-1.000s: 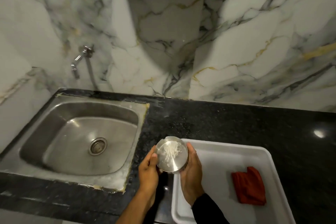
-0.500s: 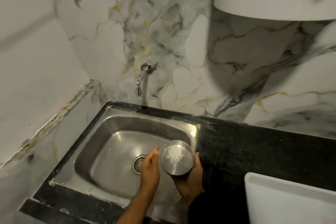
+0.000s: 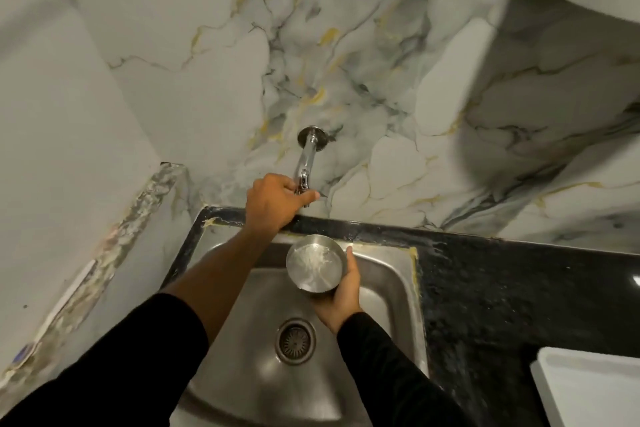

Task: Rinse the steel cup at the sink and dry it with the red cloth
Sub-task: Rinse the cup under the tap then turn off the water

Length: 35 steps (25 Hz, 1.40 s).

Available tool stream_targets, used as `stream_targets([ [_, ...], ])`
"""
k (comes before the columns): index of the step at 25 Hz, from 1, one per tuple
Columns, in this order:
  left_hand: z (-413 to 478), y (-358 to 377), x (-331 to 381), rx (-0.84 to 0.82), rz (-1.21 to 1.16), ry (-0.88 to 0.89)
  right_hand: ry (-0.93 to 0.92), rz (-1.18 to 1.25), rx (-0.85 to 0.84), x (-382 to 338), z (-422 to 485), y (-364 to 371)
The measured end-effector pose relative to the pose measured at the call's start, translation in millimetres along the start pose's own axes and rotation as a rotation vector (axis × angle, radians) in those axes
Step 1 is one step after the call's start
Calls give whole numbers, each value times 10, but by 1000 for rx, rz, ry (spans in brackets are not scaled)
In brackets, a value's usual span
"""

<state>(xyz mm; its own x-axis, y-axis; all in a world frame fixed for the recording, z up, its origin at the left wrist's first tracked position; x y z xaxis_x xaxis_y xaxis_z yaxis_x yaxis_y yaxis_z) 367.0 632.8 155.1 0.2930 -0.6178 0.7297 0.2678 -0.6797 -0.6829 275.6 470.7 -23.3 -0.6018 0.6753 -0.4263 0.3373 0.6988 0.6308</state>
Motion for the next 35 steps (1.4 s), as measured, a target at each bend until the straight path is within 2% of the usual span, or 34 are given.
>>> stream_targets([
  [7,160,16,46,20,106,55,-17,69,-26,52,334,271],
  [10,159,73,66,-32,135,91,-15,87,-35,81,431,335],
  [13,254,129,66,-169,90,102,-29,97,-22,76,510,364],
  [18,421,225,56,-542,0,140,-42,25,-1,69,558,308],
  [21,427,235,61,-651,-41,165,-40,9,-26,83,590,233],
  [28,431,266,50,-703,-93,169,-66,-88,-5,229,664,200],
  [32,433,291,54,-719,-113,164,-100,-41,-8,44,713,197],
  [35,449,295,53,-721,-96,168,-96,6,51,79,640,-48],
])
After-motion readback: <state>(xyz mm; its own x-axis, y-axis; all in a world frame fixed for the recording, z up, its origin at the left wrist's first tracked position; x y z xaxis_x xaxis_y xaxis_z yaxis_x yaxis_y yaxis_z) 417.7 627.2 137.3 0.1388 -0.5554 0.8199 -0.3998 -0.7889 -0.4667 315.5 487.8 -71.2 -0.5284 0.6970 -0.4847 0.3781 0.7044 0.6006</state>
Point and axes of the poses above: each hand's wrist, its own z-axis towards the middle knuckle, its own y-axis out of the palm, x = y × z, the point moved 7 cm from there along z, towards the middle knuckle, and after that the axes turned 3 degrees about -y, right-handed, at the moved point
